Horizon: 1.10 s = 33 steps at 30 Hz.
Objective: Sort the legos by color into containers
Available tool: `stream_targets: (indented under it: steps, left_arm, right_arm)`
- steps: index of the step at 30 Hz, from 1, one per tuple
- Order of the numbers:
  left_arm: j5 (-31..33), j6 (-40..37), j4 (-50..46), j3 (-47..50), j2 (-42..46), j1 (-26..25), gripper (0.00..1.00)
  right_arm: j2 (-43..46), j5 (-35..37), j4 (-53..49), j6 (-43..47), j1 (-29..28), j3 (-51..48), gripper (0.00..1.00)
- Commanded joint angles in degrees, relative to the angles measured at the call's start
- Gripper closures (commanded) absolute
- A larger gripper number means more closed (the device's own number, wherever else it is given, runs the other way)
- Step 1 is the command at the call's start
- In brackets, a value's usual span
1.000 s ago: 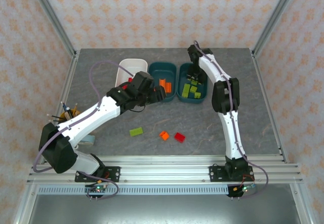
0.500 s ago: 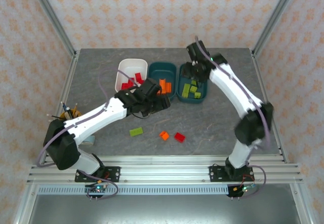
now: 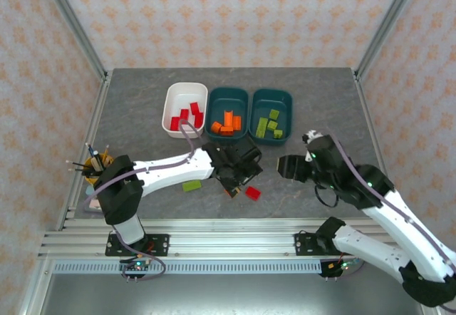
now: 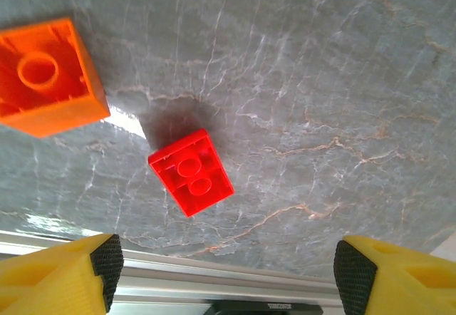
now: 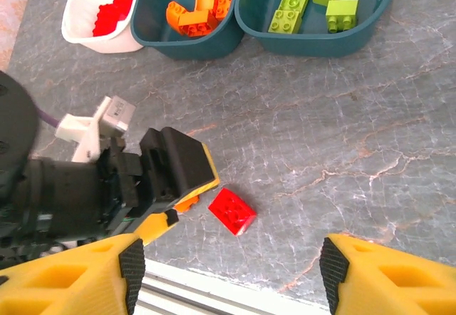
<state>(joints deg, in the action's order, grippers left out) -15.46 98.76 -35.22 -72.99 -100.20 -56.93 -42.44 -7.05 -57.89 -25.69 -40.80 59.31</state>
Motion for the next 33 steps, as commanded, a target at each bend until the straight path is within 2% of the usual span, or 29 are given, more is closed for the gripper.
stream_targets:
  steps: [1,8,17,25,26,29,33]
  left_arm:
    - [1.71,9.52,0.93,-1.58,-3.91,-1.08,0.22]
    - [2.24,12.57,0.96,-4.99,-8.87,-1.53,0.29]
    - [1.48,14.18,1.04,-6.28,-13.95,-2.05,0.46]
    - [0.25,12.63,-1.0,-8.15,-17.13,-2.05,0.49]
    - [0.24,12.36,-1.24,-8.59,-17.59,-2.05,0.51]
    - [0.83,12.07,-2.1,-9.12,-17.92,-2.03,0.68]
    - [1.28,10.11,-3.05,-10.03,-17.61,-1.44,0.72]
  right_arm:
    - [-1.16,1.18,-1.92,0.39,-0.25,-1.32,0.32]
    - [-1.0,1.24,0.74,-0.77,-0.25,-2.33,0.31]
    - [-1.07,0.9,2.28,-2.45,-0.25,-3.75,0.31]
    - [-2.1,2.12,3.3,-2.7,-0.25,-3.68,0.31]
    - [-2.21,2.28,3.38,-2.83,-0.25,-3.6,0.31]
    - [-2.3,2.77,3.57,-3.03,-0.25,-3.53,0.31]
    - [-2.39,3.18,3.97,-3.06,-0.25,-3.24,0.31]
